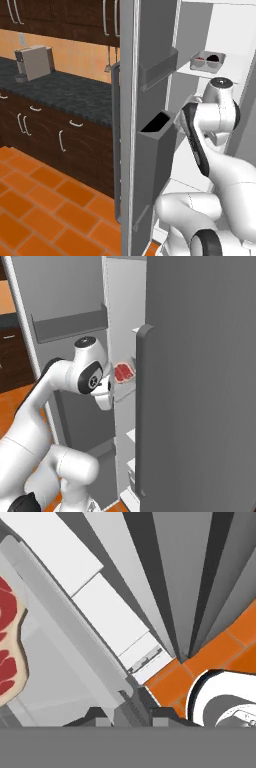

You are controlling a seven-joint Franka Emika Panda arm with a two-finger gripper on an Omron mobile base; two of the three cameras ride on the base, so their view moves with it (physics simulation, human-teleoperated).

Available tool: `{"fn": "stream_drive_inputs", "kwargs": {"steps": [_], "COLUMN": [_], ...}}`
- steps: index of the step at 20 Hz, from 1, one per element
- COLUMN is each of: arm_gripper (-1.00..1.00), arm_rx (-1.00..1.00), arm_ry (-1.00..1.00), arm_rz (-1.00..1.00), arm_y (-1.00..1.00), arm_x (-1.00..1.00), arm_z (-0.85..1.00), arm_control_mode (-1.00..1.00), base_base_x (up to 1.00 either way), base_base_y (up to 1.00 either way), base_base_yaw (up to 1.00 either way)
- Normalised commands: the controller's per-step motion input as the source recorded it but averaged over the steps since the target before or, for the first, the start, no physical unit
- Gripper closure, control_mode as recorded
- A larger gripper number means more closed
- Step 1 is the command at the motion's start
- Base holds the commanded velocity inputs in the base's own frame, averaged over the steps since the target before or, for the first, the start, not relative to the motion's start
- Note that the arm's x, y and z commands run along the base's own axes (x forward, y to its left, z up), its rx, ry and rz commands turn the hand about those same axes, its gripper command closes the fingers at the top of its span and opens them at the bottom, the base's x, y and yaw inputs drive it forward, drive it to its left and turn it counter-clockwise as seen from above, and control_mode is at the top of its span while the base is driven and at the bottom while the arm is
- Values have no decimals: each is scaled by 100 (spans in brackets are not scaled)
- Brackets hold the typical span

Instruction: Take the meat container that has the steak and place it on the second highest rack of the freezer. Then take the vegetable container that has the tomato and avocado and place it on the highest rack of the freezer.

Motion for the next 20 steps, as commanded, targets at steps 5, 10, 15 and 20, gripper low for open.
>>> {"fn": "stream_drive_inputs", "kwargs": {"steps": [5,10,15,20], "arm_gripper": [100,100,100,100], "arm_rx": [0,0,3,3], "arm_ry": [-6,0,1,0], "arm_rz": [-12,-3,0,0], "arm_y": [-11,-29,-20,-33], "arm_x": [28,47,74,18], "arm_z": [0,-14,-43,-27], "arm_control_mode": [-100,-100,-100,-100], "base_base_x": [0,0,0,0], "base_base_y": [0,0,0,0], "base_base_yaw": [0,0,0,0]}}
